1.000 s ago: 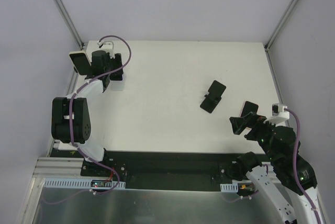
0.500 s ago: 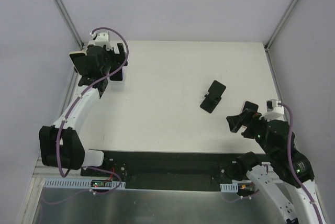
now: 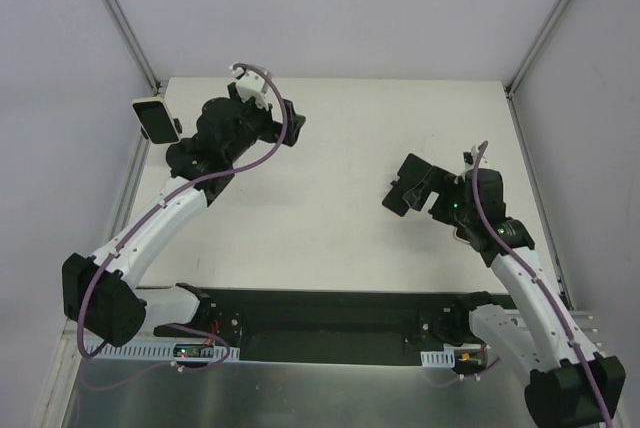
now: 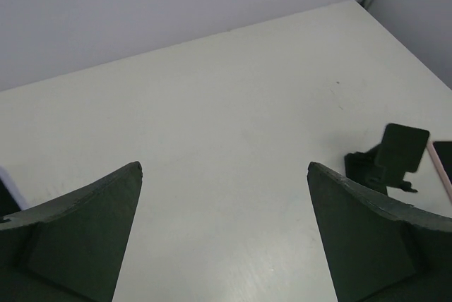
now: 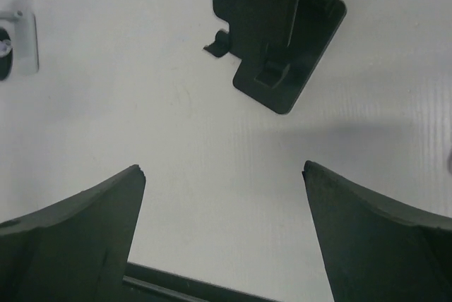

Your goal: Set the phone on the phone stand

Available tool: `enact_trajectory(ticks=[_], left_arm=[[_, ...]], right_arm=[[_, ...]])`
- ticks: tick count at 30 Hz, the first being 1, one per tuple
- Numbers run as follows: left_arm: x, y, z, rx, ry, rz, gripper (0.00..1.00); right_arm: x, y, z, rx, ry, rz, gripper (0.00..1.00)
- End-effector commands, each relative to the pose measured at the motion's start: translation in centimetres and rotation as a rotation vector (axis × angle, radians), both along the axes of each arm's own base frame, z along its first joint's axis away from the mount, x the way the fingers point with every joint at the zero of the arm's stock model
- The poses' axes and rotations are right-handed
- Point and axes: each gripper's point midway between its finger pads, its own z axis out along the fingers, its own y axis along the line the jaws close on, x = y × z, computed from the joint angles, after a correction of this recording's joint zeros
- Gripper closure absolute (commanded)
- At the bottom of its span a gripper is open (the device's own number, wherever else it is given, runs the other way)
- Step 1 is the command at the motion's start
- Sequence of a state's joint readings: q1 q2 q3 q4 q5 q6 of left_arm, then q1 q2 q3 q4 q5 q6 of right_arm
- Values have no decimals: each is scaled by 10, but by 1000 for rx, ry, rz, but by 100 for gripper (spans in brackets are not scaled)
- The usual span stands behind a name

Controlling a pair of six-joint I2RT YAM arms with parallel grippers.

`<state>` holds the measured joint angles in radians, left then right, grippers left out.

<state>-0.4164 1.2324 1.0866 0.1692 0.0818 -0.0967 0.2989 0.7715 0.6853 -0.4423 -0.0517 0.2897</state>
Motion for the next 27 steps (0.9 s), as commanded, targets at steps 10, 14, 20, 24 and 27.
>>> enact_trajectory(ticks=[10,14,20,24,27], left_arm=[[-56,-102,-11,-66,85,-339,2],[-58,-103,-10,-79,89,-341,3],[-59,-102,-5,-80,77,-340,3],[-59,-101,-8,-74,80,-336,3],[-58,-102,-9,-73,83,-339,3]], right_arm=[[100,-5,-5,296,-226,29,25],[117,1,-4,318,-262,67,39],[124,12,-6,405,-303,108,50],[117,25,-5,514,-344,162,70],[112,34,-11,574,-322,175,99]])
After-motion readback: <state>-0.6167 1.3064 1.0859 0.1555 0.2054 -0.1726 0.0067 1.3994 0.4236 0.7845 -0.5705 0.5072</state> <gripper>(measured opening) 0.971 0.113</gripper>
